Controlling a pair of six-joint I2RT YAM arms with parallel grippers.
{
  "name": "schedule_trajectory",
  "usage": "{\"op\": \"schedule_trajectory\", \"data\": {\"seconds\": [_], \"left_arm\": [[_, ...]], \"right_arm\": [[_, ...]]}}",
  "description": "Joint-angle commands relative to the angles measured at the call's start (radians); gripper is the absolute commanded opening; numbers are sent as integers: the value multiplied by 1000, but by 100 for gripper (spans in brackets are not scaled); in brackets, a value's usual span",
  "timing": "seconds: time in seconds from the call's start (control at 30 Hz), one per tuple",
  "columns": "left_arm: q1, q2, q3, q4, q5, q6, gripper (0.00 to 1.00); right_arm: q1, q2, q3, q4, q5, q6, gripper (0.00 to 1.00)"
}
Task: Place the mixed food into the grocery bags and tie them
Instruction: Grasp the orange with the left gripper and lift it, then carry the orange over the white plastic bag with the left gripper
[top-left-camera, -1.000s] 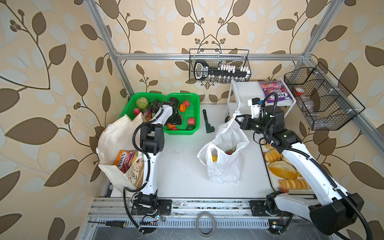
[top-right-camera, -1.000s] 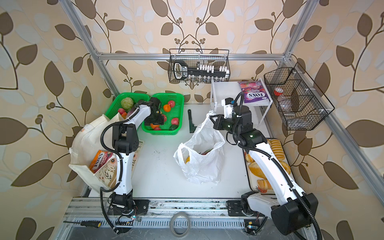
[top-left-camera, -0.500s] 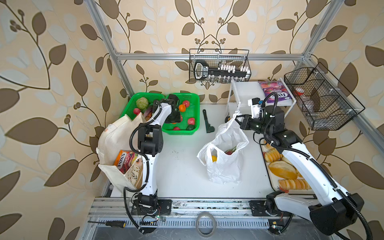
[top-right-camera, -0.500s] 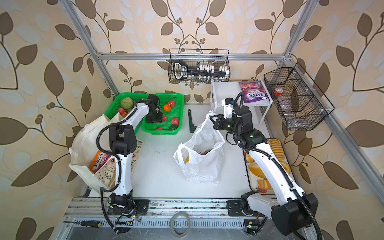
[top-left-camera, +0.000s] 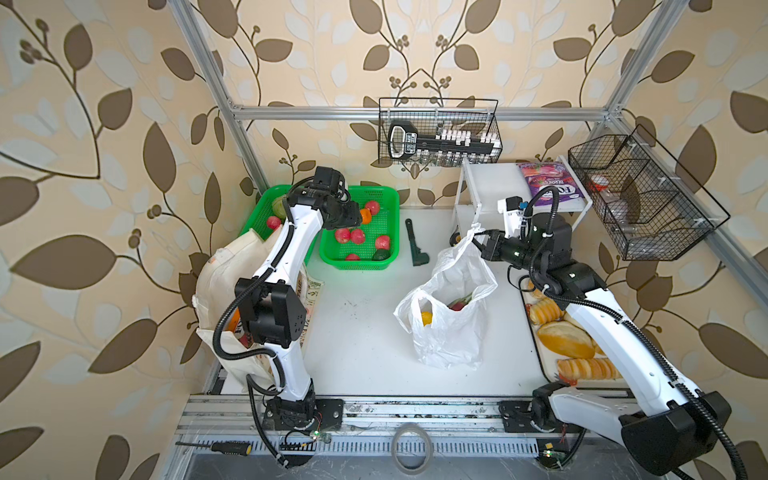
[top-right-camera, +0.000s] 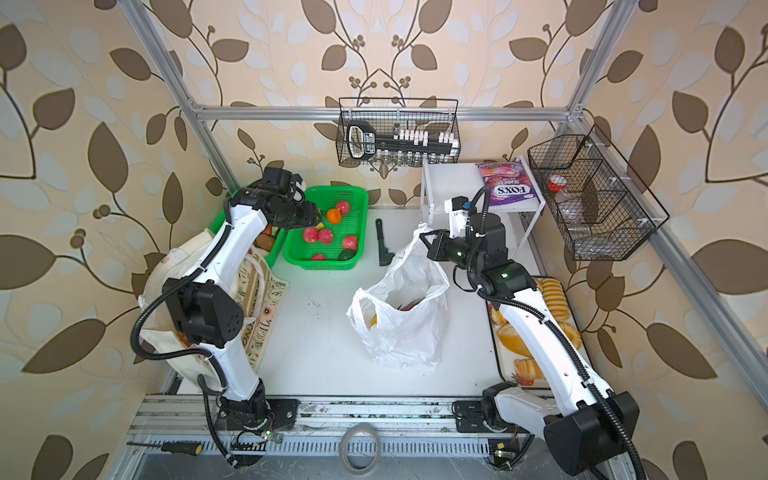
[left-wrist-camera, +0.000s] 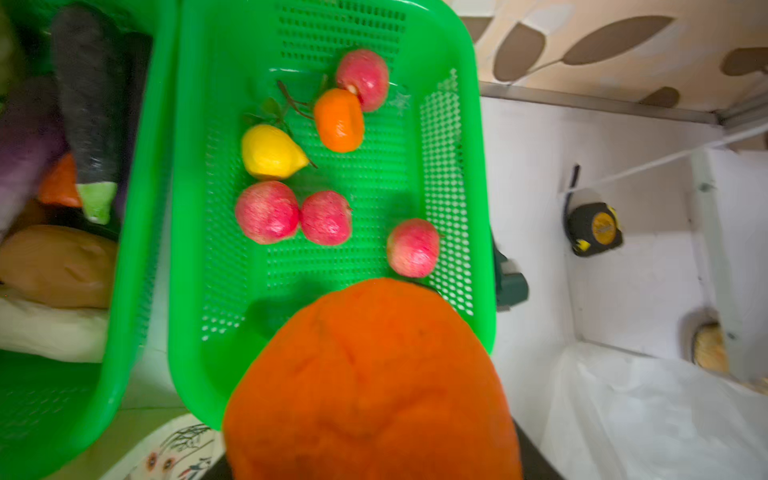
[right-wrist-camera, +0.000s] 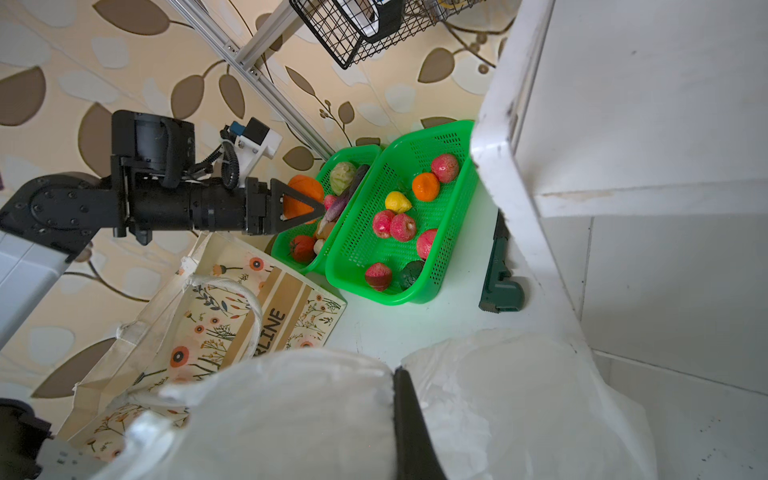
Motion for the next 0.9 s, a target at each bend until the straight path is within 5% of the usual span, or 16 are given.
{"op": "schedule_trajectory", "data": {"seconds": [0.0, 0.2, 0.47, 0.7, 0.87], "left_arm": [[-115, -226, -113, 140, 158, 25, 58], [-331, -498, -426, 368, 304, 101, 58], [-469, -576, -496, 249, 469, 251, 56], [-603, -470, -469, 224, 274, 276, 50], [-680, -372, -400, 207, 256, 299, 52]], "right_arm": [[-5, -19, -10, 23, -7, 13, 0], [-6, -13, -5, 27, -3, 22, 0], [-9, 2, -5, 43, 1, 44, 0], [-9, 5, 1, 56, -4, 65, 0], [-9, 1, 0, 50, -8, 62, 0]]}}
